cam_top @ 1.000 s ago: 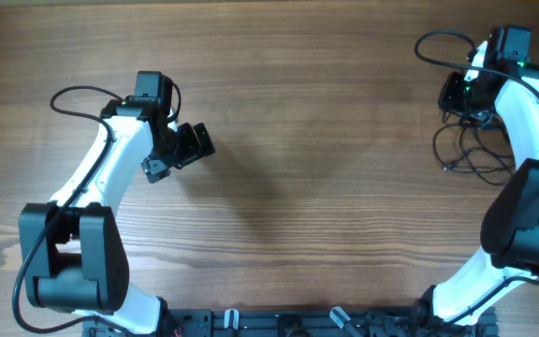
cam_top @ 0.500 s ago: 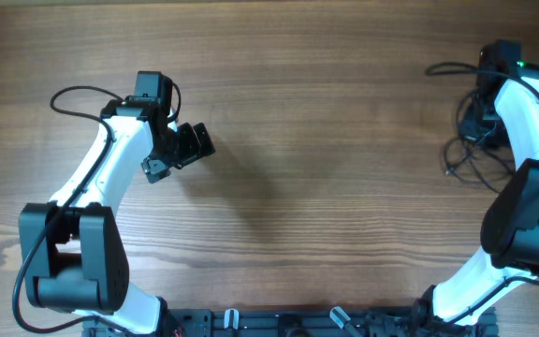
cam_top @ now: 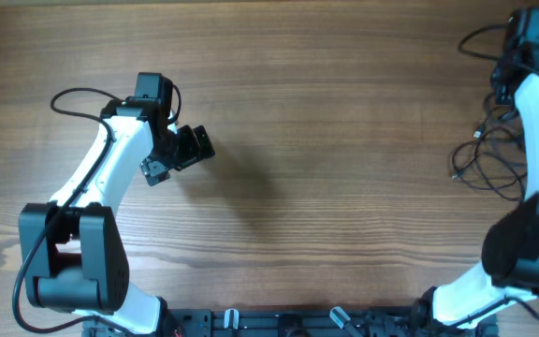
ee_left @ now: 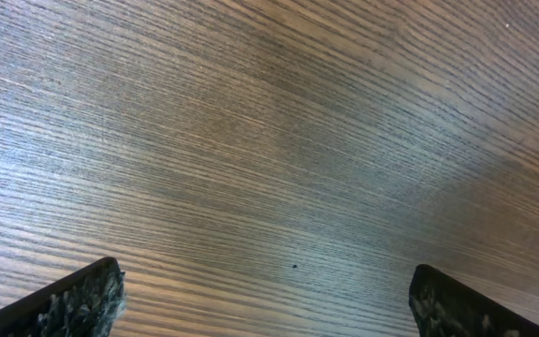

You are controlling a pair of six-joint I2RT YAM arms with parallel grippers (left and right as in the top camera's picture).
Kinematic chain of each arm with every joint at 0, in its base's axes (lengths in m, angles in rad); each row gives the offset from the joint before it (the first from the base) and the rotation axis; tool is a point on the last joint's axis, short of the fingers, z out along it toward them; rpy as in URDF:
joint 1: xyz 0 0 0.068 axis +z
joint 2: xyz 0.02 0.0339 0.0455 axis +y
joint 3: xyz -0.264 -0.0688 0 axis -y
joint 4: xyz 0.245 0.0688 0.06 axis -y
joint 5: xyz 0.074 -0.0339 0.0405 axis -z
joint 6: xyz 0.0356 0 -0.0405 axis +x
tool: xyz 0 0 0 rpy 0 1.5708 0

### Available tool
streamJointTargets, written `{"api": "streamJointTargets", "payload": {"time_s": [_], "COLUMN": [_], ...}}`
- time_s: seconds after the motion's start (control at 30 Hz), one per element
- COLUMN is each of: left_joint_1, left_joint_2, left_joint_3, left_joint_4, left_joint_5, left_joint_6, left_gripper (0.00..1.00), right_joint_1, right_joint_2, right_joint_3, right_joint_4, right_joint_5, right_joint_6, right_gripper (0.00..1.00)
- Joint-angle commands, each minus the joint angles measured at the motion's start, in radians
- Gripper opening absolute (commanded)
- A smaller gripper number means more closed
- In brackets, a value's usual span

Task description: Untangle cables

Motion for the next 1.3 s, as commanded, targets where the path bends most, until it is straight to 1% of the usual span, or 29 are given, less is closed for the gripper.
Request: {"api": "streamJointTargets", "payload": {"time_s": [0.0,0.1,0.13,0.23,0.27,0.33,0.37,0.4,0.43,0.5,0.57,0.63,0.73,0.8,0.9,0.97,1.0,1.03,1.07,1.13,1.17,1.2,1.27], "left_joint_1": [-0.004,-0.004,-0.004,-0.004,-0.004,-0.004,-0.004,-0.004,-0.004,-0.004,-0.004,-0.004,-0.004,-0.004,-0.004,-0.004,-0.004,-0.004,-0.004,-0.004,-0.004,-0.004,-0.004], "left_joint_2": [-0.014,-0.014,-0.014,-0.014,-0.014,-0.014,-0.014,-0.014,-0.014,-0.014,-0.014,-0.014,-0.014,-0.014,-0.014,-0.014,-0.014,-0.014,-0.014,-0.014,-0.014,-0.014,-0.014], "left_joint_3": [0.002,0.002,0.002,0.002,0.002,0.002,0.002,0.002,0.002,0.002,0.002,0.002,0.002,0.002,0.002,0.002,0.002,0.002,0.002,0.002,0.002,0.002,0.002], "left_joint_4": [-0.003,-0.003,-0.003,-0.01,-0.011,-0.011,-0.011,-0.011,-0.011,-0.011,-0.011,-0.012,-0.01,-0.01,-0.01,-0.01,-0.01,-0.01,-0.01,-0.01,-0.007,-0.006,-0.002], "left_joint_5": [0.002,0.002,0.002,0.002,0.002,0.002,0.002,0.002,0.002,0.002,0.002,0.002,0.002,0.001,0.002,0.002,0.002,0.002,0.002,0.002,0.002,0.002,0.002], "left_joint_6": [-0.003,-0.01,-0.01,-0.01,-0.01,-0.01,-0.01,-0.01,-0.01,-0.01,-0.01,-0.01,-0.01,-0.01,-0.01,-0.01,-0.01,-0.01,-0.01,-0.01,-0.01,-0.01,-0.01], "left_gripper": [1.0,1.0,1.0,1.0,1.0,1.0,1.0,1.0,1.0,1.0,1.0,1.0,1.0,1.0,1.0,1.0,1.0,1.0,1.0,1.0,1.0,1.0,1.0], "right_joint_1": [0.0,-0.003,-0.003,-0.002,-0.002,-0.002,-0.003,-0.005,-0.008,-0.015,-0.027,-0.045,-0.069,-0.087,-0.121,-0.158,-0.174,-0.195,-0.207,-0.221,-0.222,-0.22,-0.219], "right_joint_2": [-0.045,-0.026,-0.01,0.044,0.064,0.083,0.084,0.083,0.08,0.08,0.08,0.075,0.048,0.01,-0.072,-0.141,-0.166,-0.196,-0.21,-0.224,-0.224,-0.223,-0.217], "right_joint_3": [0.029,0.003,-0.015,-0.06,-0.074,-0.08,-0.08,-0.08,-0.08,-0.08,-0.079,-0.079,-0.079,-0.079,-0.079,-0.079,-0.079,-0.079,-0.079,-0.079,-0.079,-0.08,-0.08], "right_joint_4": [0.033,0.05,0.065,0.085,0.077,0.033,0.018,0.012,0.01,0.008,0.002,0.0,0.002,0.024,0.09,0.126,0.138,0.143,0.146,0.152,0.15,0.143,0.118], "right_joint_5": [-0.06,-0.309,-0.452,-0.701,-0.741,-0.747,-0.747,-0.747,-0.748,-0.747,-0.747,-0.747,-0.747,-0.743,-0.739,-0.739,-0.739,-0.74,-0.74,-0.762,-0.785,-0.818,-0.932], "right_joint_6": [-0.066,-0.084,-0.124,-0.209,-0.227,-0.242,-0.242,-0.25,-0.267,-0.279,-0.273,-0.249,-0.24,-0.237,-0.16,-0.073,-0.049,-0.021,0.0,0.001,-0.006,-0.006,-0.019], "right_gripper": [0.04,0.04,0.04,0.05,0.15,0.29,0.42,0.49,0.51,0.51,0.45,0.42,0.42,0.38,0.39,0.52,0.57,0.61,0.68,0.75,0.81,0.88,0.94]}}
